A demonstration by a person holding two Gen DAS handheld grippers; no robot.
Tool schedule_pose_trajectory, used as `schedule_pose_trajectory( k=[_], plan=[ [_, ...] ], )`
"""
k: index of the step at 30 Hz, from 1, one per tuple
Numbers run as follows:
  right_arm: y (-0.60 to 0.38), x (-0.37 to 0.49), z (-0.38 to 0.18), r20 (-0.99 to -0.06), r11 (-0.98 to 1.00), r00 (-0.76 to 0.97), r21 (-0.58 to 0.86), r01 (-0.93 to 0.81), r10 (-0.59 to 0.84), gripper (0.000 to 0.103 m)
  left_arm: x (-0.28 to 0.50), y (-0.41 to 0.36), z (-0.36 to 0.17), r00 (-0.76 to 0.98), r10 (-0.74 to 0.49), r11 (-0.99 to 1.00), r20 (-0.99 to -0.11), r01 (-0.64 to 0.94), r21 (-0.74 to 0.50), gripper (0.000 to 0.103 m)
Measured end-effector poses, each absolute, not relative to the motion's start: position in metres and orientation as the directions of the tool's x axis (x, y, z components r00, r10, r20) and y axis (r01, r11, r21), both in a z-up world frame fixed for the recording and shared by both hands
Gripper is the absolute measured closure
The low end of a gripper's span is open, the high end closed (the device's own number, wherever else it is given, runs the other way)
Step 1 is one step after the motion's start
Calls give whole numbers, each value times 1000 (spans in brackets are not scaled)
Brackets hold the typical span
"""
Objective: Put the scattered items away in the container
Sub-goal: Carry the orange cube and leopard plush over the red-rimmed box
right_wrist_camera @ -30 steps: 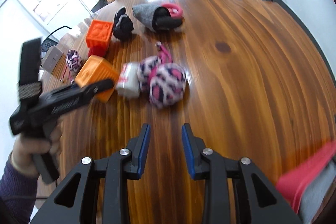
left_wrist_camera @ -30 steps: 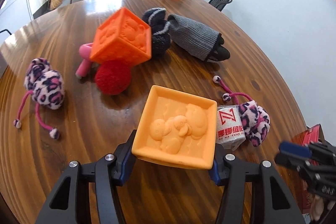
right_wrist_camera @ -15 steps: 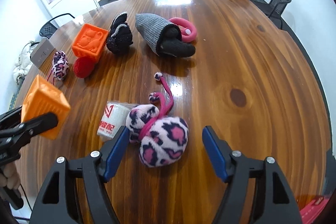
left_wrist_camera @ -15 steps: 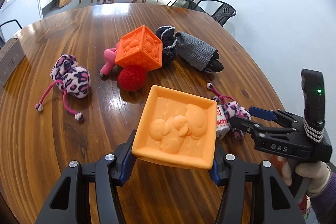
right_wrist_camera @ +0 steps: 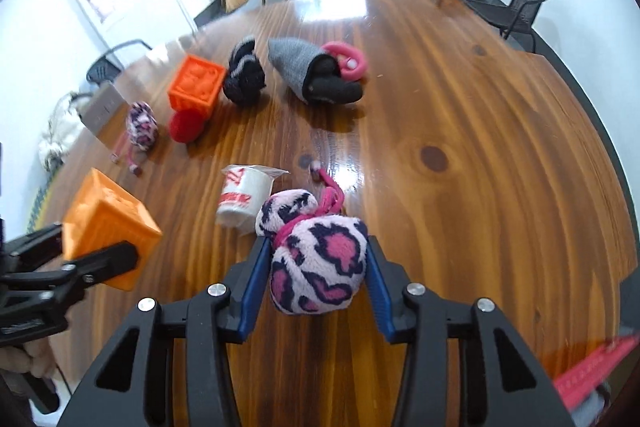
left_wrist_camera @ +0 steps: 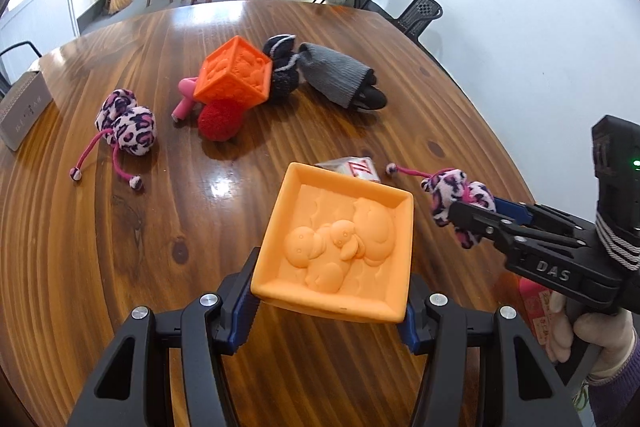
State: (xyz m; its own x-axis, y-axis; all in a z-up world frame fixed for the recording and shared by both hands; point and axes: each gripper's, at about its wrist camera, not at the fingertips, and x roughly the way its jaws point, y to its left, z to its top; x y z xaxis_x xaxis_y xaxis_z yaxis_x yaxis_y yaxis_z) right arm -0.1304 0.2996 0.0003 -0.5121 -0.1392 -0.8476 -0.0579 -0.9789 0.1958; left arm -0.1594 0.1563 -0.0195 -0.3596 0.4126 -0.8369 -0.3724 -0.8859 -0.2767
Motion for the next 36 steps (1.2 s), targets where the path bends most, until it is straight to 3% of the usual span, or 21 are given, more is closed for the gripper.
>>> schedule_pose_trajectory(
  k=[8, 17, 36],
  plan=[
    [321, -62, 42, -789, -966, -601, 237, -105, -128, 53, -114, 197, 12, -365, 449, -850, -816, -455, -264, 45],
    [389, 36, 72, -773, -943, -634, 219, -250, -12, 53, -57, 270, 35, -310, 529, -766, -790, -576, -287, 45],
    [497, 171, 76, -774, -868, -621, 219, -446, 124, 53, 27, 450, 54, -214, 600, -581, -771, -779, -236, 44]
  ],
)
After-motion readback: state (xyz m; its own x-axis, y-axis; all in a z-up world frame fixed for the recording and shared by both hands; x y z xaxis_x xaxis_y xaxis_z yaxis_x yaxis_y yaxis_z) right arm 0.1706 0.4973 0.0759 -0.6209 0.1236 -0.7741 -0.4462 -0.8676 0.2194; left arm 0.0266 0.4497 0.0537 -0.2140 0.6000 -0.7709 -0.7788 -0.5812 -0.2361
